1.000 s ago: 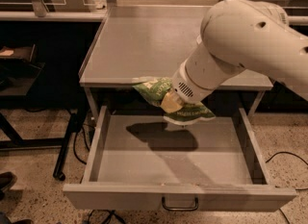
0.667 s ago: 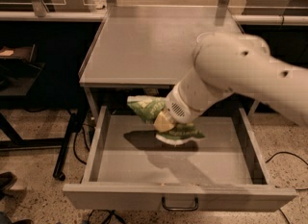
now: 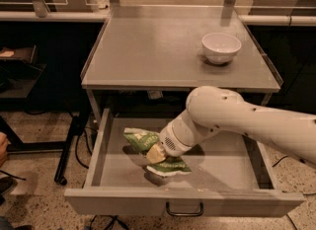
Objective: Place green jalapeno chip bag into top drawer
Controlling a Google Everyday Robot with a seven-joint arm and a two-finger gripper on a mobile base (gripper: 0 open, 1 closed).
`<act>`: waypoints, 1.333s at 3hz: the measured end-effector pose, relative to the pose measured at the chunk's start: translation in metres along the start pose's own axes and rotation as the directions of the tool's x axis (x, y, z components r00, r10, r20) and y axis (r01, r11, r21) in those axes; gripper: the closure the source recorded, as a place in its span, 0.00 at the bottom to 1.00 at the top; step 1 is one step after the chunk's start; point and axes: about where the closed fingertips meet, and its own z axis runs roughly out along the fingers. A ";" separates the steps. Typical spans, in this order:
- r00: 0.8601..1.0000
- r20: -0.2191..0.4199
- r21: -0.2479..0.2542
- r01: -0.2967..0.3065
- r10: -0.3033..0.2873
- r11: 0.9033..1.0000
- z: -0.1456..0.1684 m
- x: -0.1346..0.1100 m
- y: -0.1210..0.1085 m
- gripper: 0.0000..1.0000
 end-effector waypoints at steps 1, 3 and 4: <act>1.000 0.006 -0.016 -0.018 0.018 1.000 0.024 0.000 -0.023 1.00; 0.999 0.009 -0.044 -0.048 0.049 0.998 0.054 0.005 -0.036 1.00; 0.999 0.009 -0.046 -0.050 0.051 0.998 0.055 0.005 -0.036 0.85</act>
Offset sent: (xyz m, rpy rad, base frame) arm 0.0447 -0.0023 -0.0663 0.0421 0.0355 -0.0333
